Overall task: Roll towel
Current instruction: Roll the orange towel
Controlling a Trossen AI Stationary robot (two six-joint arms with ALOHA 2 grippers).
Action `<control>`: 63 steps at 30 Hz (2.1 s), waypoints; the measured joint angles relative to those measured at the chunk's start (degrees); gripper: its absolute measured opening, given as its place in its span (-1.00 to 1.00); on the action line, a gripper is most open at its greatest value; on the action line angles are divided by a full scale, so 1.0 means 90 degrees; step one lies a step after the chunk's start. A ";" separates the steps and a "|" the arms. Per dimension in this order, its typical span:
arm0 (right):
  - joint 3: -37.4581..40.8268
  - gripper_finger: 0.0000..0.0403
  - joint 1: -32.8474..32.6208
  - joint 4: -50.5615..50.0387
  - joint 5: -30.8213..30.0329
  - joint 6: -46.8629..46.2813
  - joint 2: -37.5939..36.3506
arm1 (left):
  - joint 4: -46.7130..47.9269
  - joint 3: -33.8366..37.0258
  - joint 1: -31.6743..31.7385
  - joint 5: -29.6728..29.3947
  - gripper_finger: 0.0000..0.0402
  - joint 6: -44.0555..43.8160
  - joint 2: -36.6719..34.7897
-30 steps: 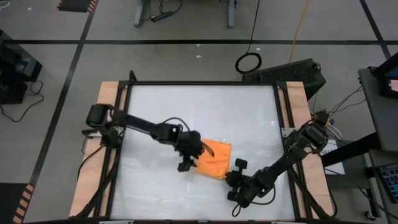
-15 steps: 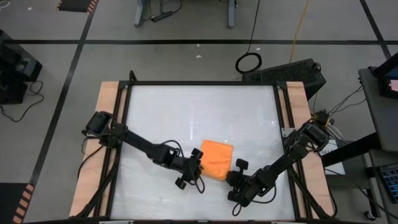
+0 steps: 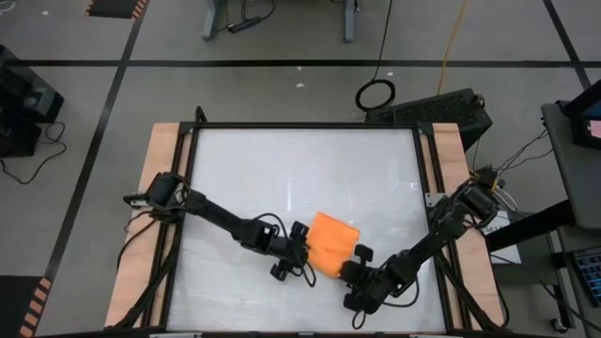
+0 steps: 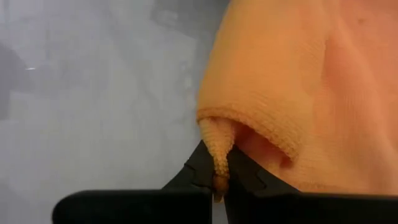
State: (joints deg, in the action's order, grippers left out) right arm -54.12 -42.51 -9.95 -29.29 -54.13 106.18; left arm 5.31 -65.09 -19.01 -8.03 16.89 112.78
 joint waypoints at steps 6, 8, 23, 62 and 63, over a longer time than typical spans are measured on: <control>0.0003 -0.98 -0.0009 -0.0049 0.0045 0.0315 -0.0459 | 0.0078 -0.0018 0.0098 0.0493 -0.15 -0.0474 0.0091; 0.0002 -0.97 -0.0009 -0.0244 0.0011 0.0330 -0.0652 | 0.0075 -0.0017 0.0122 0.0763 -0.42 -0.0503 0.0097; -0.0001 0.01 -0.0420 -0.1547 0.0126 0.0966 -0.1783 | -0.0764 0.0007 0.0505 0.3952 -0.93 -0.2165 0.0131; -0.0015 -0.94 0.0180 0.0057 -0.0184 0.1896 0.0084 | -0.1013 0.0042 0.1554 0.6372 -0.33 -0.4521 0.0404; -0.0014 -0.93 0.0206 0.0030 -0.0083 0.1868 0.0047 | -0.1029 0.0042 0.1557 0.6324 -0.25 -0.4485 0.0313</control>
State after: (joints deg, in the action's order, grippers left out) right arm -54.25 -40.65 -9.68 -30.04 -37.32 106.60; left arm -3.95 -64.72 -4.99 48.89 -23.48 115.59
